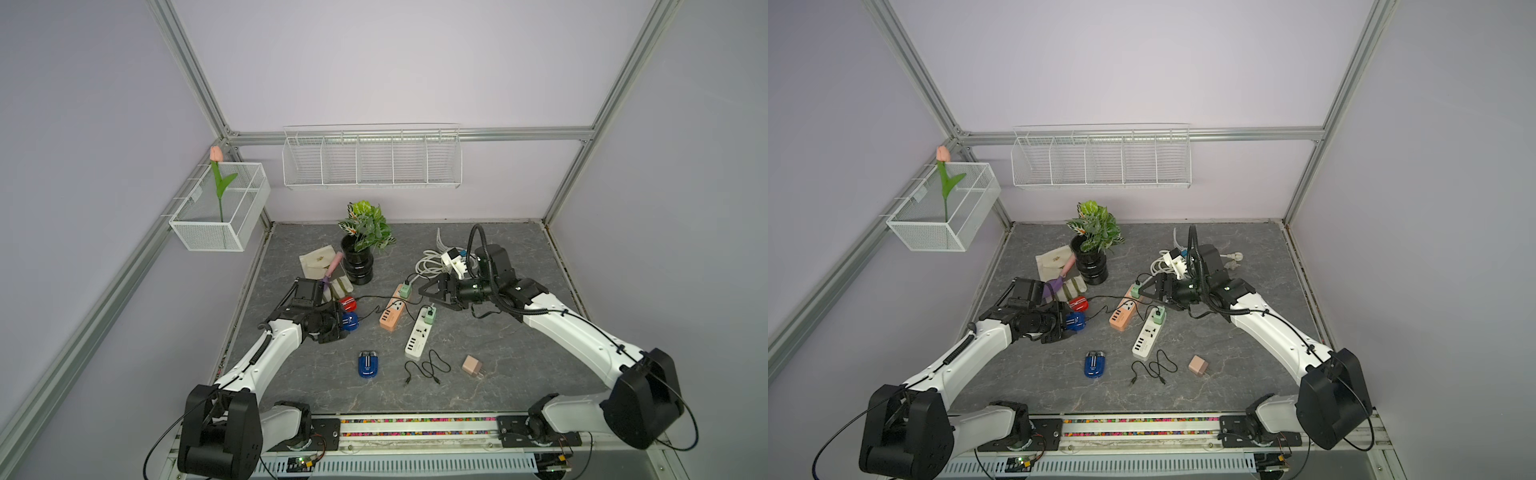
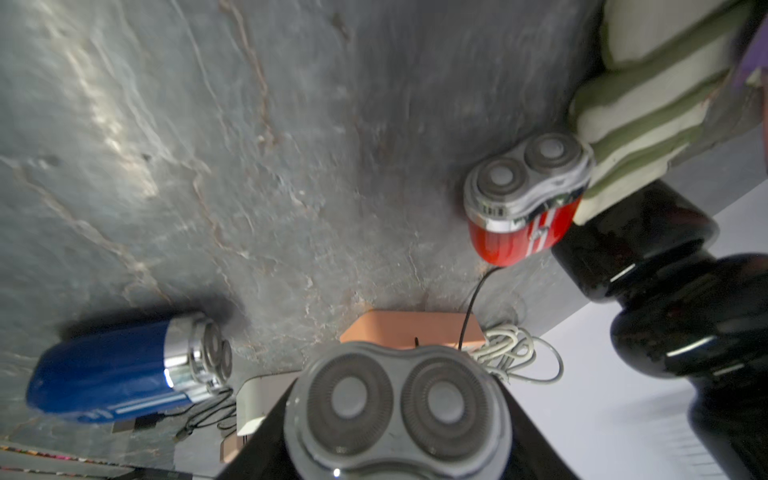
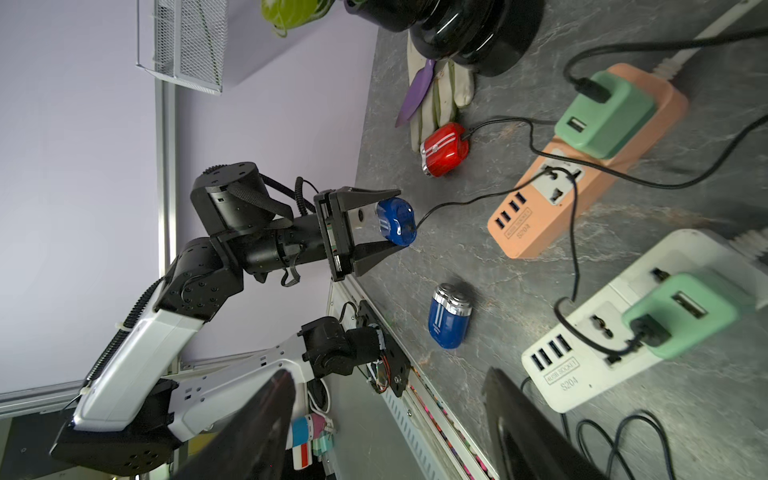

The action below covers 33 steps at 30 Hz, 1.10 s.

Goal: Charge the electric shaver
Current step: Insert the charging cable into the electric shaver, then place the electric shaver at the center of the board.

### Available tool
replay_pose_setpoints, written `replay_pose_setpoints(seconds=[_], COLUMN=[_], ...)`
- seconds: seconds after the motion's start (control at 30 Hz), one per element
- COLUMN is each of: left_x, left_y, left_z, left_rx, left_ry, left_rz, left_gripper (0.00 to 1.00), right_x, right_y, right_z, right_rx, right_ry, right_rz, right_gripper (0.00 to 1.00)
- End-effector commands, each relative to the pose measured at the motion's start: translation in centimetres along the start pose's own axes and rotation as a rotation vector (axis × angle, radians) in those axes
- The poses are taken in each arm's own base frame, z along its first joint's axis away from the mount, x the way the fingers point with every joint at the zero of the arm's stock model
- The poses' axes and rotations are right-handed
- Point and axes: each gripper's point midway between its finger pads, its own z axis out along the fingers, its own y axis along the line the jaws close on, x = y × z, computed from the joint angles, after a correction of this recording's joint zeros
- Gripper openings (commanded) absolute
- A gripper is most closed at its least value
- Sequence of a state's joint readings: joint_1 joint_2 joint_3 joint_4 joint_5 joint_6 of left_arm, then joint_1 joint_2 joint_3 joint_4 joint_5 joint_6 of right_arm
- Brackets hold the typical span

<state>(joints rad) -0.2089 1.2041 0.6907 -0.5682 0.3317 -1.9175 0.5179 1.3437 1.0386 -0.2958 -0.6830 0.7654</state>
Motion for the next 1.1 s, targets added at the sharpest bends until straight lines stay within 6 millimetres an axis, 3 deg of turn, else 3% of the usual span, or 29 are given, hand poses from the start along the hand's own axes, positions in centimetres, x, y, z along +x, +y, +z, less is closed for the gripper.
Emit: replay_pose_setpoints(seconds=[0.0,0.17,0.37,0.43,0.5,0.67,0.8,0.93,1.07], left_x=[-1.4,-3.9,-6.8,-7.2,-7.4,-7.7,-7.6,-7.3,-6.6], left_y=[-0.3,0.8,1.1,1.1,1.3,2.2,2.1,1.6,0.7], left_z=[0.0,0.8,1.7,2.1,2.5,2.6,2.0,1.5,0.9], left_rx=[0.042,0.019,0.011,-0.004,-0.031,-0.071,-0.093,-0.102,-0.089], left_ry=[-0.050,-0.132,-0.227,-0.242,-0.244,-0.252,-0.265,-0.261,-0.244], left_rz=[-0.073,-0.068,-0.082,-0.075,-0.073,-0.078,-0.052,-0.010,0.049], left_gripper=[0.00,0.00,0.01,0.09,0.25,0.53,0.69,0.78,0.80], right_x=[0.9,1.0,1.6,1.8,2.1,3.0,4.6,5.9,7.0], right_y=[-1.7,-3.0,-6.2,-7.5,-8.8,-11.5,-13.0,-13.8,-14.0], right_z=[-1.2,-1.6,-2.1,-2.5,-3.0,-4.2,-4.9,-5.5,-5.6], right_rx=[0.087,0.110,0.193,0.235,0.274,0.389,0.474,0.523,0.558], right_ry=[0.005,-0.004,-0.004,-0.011,-0.013,-0.018,0.000,0.001,0.014], right_rz=[-0.019,0.006,0.067,0.105,0.161,0.289,0.407,0.463,0.417], right_gripper=[0.75,0.75,0.75,0.74,0.73,0.71,0.68,0.63,0.57])
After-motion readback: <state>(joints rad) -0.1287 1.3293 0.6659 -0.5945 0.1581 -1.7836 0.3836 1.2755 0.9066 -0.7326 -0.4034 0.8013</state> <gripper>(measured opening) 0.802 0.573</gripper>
